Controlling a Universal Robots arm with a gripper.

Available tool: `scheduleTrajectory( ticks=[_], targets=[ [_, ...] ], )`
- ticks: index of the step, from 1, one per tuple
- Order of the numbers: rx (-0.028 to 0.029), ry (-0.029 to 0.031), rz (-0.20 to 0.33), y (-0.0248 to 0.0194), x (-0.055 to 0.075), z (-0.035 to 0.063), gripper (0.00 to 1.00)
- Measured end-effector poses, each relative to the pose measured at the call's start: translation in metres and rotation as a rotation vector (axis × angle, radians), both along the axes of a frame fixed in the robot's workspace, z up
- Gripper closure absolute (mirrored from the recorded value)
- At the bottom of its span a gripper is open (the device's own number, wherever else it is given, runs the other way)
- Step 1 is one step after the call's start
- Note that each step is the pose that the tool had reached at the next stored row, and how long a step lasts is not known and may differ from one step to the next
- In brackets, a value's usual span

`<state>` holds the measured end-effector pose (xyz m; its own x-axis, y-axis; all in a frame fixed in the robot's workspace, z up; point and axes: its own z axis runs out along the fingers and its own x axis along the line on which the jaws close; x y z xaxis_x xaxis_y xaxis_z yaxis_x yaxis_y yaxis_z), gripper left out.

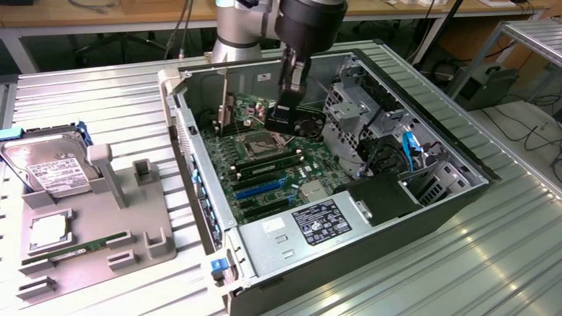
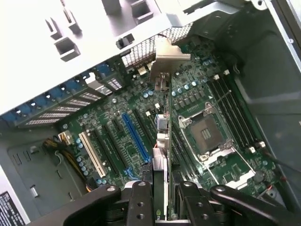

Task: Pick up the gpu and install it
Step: 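Insert the gpu into the slot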

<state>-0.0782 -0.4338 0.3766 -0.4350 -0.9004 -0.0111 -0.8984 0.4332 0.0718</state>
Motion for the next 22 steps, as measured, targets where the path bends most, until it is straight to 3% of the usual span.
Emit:
scheduleTrajectory(
  ticks=[17,20,22],
  targets=[
    [0.0001,-0.0003,0.342,0.0,0.0,-0.01,0.74],
    [0.0011,-0.0019,0.372,-0.0011,0.0,-0.0117,0.74],
    [0.005,-0.0045,0.377,-0.004,0.0,-0.0129,0.74]
  ],
)
